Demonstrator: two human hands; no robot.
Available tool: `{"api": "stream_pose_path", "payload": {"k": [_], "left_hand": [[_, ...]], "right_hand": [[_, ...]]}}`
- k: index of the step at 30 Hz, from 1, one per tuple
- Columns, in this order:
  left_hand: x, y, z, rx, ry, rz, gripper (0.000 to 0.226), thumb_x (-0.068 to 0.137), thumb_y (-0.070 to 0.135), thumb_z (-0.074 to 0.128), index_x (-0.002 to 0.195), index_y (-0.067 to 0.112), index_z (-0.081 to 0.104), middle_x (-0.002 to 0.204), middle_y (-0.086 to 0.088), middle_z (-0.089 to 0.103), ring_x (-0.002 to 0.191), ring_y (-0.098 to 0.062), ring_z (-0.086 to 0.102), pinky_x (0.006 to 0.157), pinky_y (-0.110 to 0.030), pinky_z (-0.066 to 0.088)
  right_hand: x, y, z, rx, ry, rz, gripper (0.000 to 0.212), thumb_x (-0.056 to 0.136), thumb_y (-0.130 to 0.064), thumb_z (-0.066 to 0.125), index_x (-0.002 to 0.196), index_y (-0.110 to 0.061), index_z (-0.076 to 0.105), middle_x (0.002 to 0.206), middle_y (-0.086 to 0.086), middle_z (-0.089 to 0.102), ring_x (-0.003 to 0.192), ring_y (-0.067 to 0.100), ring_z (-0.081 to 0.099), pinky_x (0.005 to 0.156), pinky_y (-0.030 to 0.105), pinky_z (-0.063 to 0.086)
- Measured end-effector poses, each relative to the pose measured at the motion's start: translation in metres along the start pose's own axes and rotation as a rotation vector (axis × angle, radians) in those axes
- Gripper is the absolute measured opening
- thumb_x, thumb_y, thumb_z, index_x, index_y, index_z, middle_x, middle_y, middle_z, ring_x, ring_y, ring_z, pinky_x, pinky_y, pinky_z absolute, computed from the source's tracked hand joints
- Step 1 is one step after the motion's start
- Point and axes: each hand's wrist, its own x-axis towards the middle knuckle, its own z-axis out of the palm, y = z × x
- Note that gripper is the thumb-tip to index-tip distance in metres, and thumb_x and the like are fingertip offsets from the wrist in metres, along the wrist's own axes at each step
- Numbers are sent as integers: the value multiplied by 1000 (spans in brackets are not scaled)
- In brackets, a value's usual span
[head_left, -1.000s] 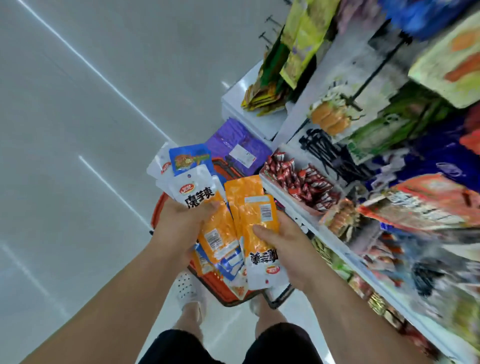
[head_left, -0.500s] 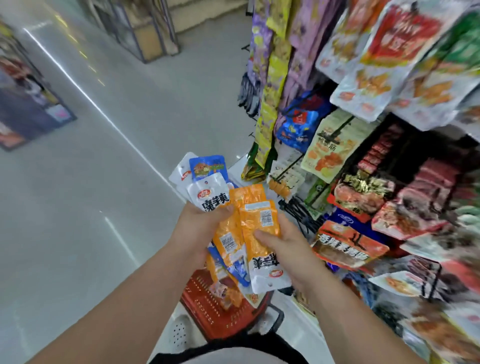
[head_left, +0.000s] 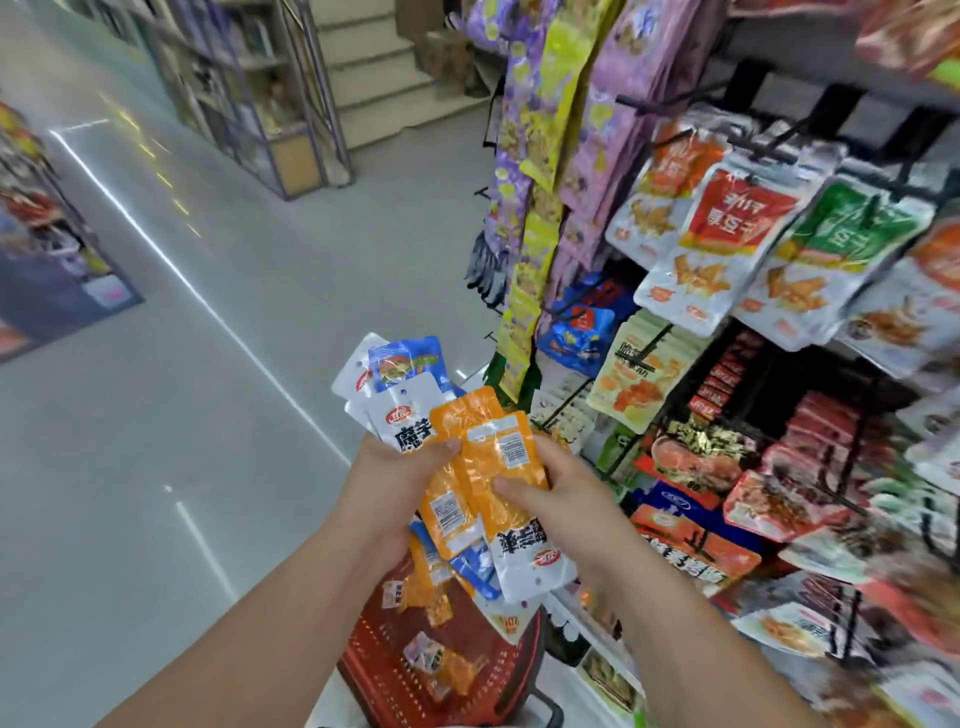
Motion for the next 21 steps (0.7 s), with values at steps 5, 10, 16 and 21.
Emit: {"api": "stream_pose_path", "payload": {"k": [5,10,16,21], "left_hand": [[29,44,-4,24,-113,34,26,91,-3,73,114,11,70,98,-12,80,83,-31,79,70,-47,65],[63,73,-16,161,-166,57,21,88,4,80,103,16,72,91,-9,79,83,-30,77,68,-52,65],[78,89,-15,105,-275,1,28,88,-1,76,113,10,71,101,-16,79,89,-36,77,78,-56,64],[74,100,-1,54,-385,-43,22,87,-4,73,103,12,73,95,-17,80,75,-31,77,74,-48,63]], "right_hand": [[11,-39,11,48,294,-48,19,97,-18,70,106,-35,73,99,-6,77,88,10,72,76,24,54],[20,-82,19,19,603,-185,18,95,-17,70,90,-32,79,96,5,70,79,24,63,71,41,50],[6,-99,21,-282,650,-367,26,95,-19,74,88,-44,79,106,-2,55,91,9,52,75,19,39],[0,-65,26,-435,614,-334,53,93,-3,74,102,-55,77,139,-21,51,135,-4,38,108,32,42]]}}
